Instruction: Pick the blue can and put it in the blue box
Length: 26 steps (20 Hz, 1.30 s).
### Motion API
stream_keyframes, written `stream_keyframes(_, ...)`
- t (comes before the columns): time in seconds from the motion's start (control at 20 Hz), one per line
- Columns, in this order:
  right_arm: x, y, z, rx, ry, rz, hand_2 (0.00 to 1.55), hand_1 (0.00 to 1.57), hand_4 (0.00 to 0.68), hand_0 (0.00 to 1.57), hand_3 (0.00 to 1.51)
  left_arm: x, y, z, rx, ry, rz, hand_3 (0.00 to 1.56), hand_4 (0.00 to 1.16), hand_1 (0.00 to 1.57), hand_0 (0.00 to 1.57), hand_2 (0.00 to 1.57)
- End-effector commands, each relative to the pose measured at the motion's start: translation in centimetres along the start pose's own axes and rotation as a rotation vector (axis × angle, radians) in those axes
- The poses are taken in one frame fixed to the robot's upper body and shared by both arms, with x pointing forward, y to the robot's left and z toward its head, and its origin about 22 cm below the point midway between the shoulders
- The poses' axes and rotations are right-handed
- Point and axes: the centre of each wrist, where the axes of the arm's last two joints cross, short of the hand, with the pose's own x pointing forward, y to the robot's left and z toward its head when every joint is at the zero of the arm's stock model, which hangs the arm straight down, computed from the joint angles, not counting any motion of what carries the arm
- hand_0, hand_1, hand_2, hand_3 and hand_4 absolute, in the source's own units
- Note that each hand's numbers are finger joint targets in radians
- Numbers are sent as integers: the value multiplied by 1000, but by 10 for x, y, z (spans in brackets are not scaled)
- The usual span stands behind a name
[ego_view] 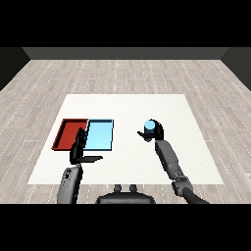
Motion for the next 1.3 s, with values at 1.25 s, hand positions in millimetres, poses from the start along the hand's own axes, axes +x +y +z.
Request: stream_keyframes(1.25, 72, 37, 35, 104, -140, -5, 1469, 1450, 550, 1450, 1383, 21, -94, -22, -177, 40, 166, 0, 0, 0, 0, 0)
